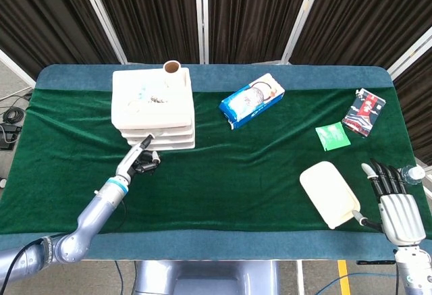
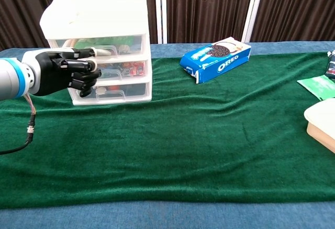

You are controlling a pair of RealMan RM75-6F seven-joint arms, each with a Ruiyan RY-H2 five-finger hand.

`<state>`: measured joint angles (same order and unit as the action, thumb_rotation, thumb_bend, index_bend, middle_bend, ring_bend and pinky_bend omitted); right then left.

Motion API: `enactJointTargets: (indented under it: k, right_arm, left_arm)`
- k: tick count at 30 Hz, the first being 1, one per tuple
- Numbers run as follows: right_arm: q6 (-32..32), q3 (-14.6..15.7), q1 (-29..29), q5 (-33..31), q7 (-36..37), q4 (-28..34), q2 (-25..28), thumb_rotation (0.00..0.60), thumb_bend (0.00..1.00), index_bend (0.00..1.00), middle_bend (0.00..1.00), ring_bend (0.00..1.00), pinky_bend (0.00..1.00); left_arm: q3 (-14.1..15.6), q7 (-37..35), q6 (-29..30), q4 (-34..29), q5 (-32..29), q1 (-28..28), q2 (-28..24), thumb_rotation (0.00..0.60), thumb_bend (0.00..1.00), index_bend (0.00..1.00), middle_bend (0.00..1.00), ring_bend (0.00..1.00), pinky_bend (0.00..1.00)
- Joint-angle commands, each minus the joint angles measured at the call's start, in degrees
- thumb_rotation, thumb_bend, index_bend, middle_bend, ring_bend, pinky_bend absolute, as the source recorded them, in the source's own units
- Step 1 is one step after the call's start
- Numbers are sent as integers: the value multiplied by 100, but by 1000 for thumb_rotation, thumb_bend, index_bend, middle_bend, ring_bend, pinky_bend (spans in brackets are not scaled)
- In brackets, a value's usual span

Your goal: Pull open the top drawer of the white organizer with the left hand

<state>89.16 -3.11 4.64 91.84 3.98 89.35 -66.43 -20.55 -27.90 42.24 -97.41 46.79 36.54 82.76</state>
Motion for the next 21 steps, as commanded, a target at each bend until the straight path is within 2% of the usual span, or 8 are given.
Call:
enactJointTargets:
  k: [1,10,21]
  right_arm:
    - [-2,1,2,1,2,-3,-1,600,37,0,0,0,0]
    - [19,7,-2,21,-13,3,-6,600,37,0,0,0,0]
    - [2,12,4,15,-24,4,-12,600,37,0,0,0,0]
  left_arm:
    - [-18,78,-61,-1,-78,81,13,600,963,55,835,747,730]
    - [28,106,-38,-171,-21,31,-19,600,965,183,835,747,730]
    - [90,52,-59,-313,204,-67,-83,600,965,203,835,747,730]
